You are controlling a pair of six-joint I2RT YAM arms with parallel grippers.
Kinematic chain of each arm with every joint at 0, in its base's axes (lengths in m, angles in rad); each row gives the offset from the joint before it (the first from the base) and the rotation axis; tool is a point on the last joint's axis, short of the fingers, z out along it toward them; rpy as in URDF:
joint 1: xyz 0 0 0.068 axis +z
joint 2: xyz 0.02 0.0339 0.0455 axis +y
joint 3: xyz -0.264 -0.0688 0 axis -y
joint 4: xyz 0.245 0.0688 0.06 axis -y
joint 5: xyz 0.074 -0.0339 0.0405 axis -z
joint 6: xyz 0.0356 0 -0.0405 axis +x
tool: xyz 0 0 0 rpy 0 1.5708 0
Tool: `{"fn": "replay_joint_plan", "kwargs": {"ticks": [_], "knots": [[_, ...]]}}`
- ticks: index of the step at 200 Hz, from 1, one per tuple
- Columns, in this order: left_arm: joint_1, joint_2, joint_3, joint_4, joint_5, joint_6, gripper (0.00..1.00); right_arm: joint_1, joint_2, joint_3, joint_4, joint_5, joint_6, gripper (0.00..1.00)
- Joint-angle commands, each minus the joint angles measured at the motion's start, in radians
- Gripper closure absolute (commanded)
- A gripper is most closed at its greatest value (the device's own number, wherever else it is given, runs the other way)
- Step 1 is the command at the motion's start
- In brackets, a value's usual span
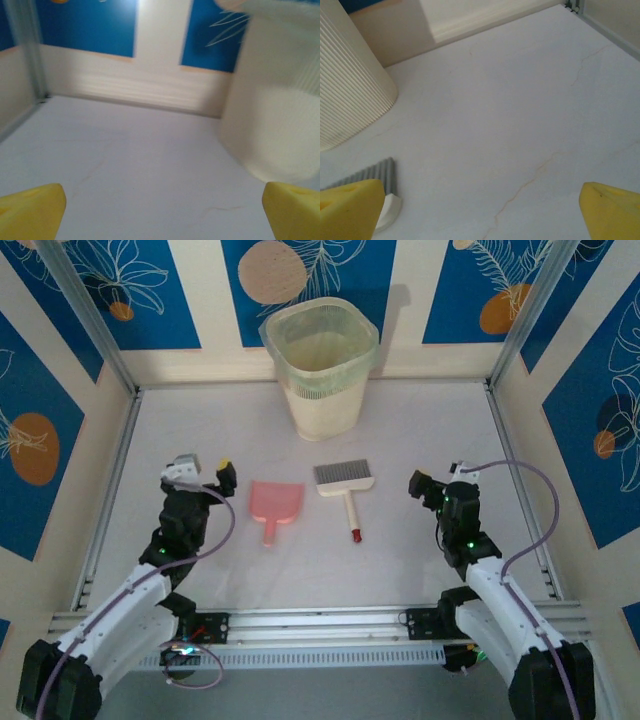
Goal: Sweep away the paper scraps from the table
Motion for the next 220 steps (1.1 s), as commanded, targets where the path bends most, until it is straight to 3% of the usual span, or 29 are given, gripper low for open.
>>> {"fn": "replay_joint_plan", "kwargs": {"ticks": [1, 47, 85, 119, 155, 199, 220], "knots": [[0.061, 0.006, -0.063, 0.113, -0.084, 0.069, 0.00, -0.038, 0.006, -0.028, 0.154, -0.128, -0.126, 0.01], [0.067, 0.059, -0.096, 0.158, -0.115, 0.185, 0.00, -0.043, 0.044, -0.060, 0.168, -0.071, -0.263, 0.01], [0.067, 0.157, -0.129, 0.214, -0.103, 0.225, 0.00, -0.042, 0.101, -0.086, 0.266, -0.225, -0.293, 0.01], [0.078, 0.274, -0.172, 0.374, -0.107, 0.280, 0.00, -0.038, 0.282, -0.043, 0.348, -0.227, -0.301, 0.01], [0.124, 0.422, -0.195, 0.593, -0.022, 0.336, 0.00, -0.017, 0.443, 0.023, 0.442, -0.203, -0.304, 0.01], [0.268, 0.550, -0.169, 0.690, 0.128, 0.207, 0.00, -0.017, 0.567, 0.062, 0.575, -0.212, -0.350, 0.01], [0.290, 0.660, -0.145, 0.767, 0.163, 0.209, 0.00, -0.029, 0.580, 0.031, 0.659, -0.225, -0.370, 0.01]]}}
